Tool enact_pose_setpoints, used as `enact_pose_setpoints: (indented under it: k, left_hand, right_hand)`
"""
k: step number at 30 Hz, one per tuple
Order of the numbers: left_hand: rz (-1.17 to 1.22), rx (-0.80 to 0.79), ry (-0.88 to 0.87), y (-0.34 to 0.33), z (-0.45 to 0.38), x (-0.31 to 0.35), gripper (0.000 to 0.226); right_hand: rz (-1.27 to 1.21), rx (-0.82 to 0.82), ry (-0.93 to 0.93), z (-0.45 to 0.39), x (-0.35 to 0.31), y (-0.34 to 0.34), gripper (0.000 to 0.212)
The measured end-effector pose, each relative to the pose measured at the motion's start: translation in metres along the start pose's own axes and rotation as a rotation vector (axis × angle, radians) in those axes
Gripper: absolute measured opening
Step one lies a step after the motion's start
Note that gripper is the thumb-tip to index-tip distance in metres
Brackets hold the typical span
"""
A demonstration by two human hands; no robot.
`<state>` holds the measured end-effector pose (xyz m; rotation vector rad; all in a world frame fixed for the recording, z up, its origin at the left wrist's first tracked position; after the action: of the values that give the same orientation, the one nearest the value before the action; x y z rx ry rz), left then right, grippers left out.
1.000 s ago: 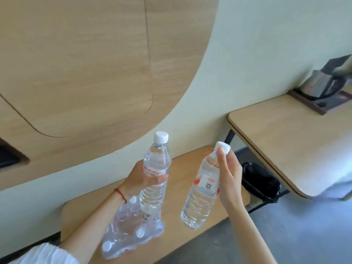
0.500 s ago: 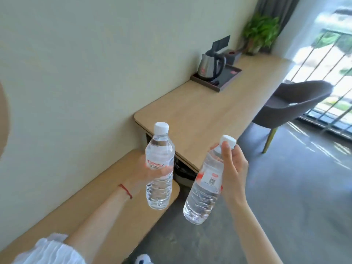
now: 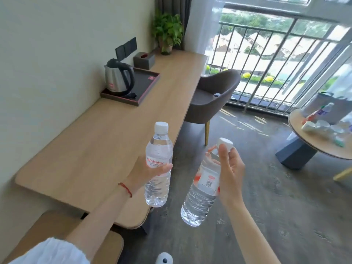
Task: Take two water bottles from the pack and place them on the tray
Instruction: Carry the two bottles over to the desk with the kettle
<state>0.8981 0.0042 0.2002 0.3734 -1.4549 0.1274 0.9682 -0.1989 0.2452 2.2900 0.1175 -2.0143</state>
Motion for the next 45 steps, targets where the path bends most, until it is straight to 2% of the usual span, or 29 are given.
enact_pose_setpoints:
  k: [5, 8, 11, 12, 14, 21, 25, 29, 36, 41, 43, 45]
  left_hand:
    - [-0.004, -0.05, -0.025, -0.046, -0.096, 0.018, 0.035]
    - [-0.027, -0.051, -0.029, -0.075, -0.15, 0.016, 0.029]
    - [-0.084, -0.002, -0.019, -0.103, -0.204, 0.01, 0.032]
    - [-0.101, 0.013, -0.034, -0.113, -0.223, 0.01, 0.036]
    - [-0.12, 0.065, -0.075, -0.13, -0.259, 0.015, 0.041]
    - [-0.282, 0.263, -0.152, -0.162, -0.37, 0.042, 0.061]
    - [-0.311, 0.309, -0.137, -0.161, -0.435, 0.05, 0.058]
    - [-0.191, 0.259, -0.073, -0.15, -0.513, 0.036, 0.047]
    - [-0.124, 0.278, -0.035, -0.108, -0.646, 0.033, 0.038]
    - [-0.086, 0.31, 0.066, -0.078, -0.711, 0.03, 0.033]
    - [-0.073, 0.363, 0.106, -0.066, -0.729, 0.023, 0.038]
    - [-0.027, 0.483, 0.162, -0.052, -0.741, 0.015, 0.046]
  right_hand:
    - [0.012, 0.079, -0.005, -0.082, 0.011, 0.03, 0.037]
    - [0.014, 0.096, -0.003, -0.138, 0.026, 0.048, 0.032]
    - [0.024, 0.07, -0.007, -0.203, 0.042, 0.062, 0.054]
    - [0.016, 0.054, -0.007, -0.227, 0.047, 0.066, 0.054]
    - [0.002, 0.01, 0.0, -0.274, 0.051, 0.073, 0.042]
    - [0.008, -0.131, 0.021, -0.431, 0.052, 0.075, 0.018]
    - [-0.011, -0.184, 0.024, -0.508, 0.065, 0.056, 0.018]
    - [-0.019, -0.204, 0.03, -0.579, 0.082, 0.026, 0.018]
    - [-0.035, -0.261, 0.034, -0.693, 0.094, -0.05, 0.022]
    - [-0.043, -0.308, 0.056, -0.762, 0.096, -0.102, 0.021]
    - [-0.051, -0.356, 0.077, -0.786, 0.102, -0.121, 0.021]
    - [-0.052, -0.408, 0.079, -0.811, 0.112, -0.144, 0.031]
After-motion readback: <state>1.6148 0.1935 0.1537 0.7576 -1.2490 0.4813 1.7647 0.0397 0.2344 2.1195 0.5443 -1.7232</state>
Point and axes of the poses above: each hand's wrist, its own z-axis away from the middle knuckle, its own y-axis out of the back of the hand, x = y × z, the point moved 3 cm from there along -z, towards the middle knuckle, and after that the axes turned 2 degrees about -z, right-handed, at the moved point
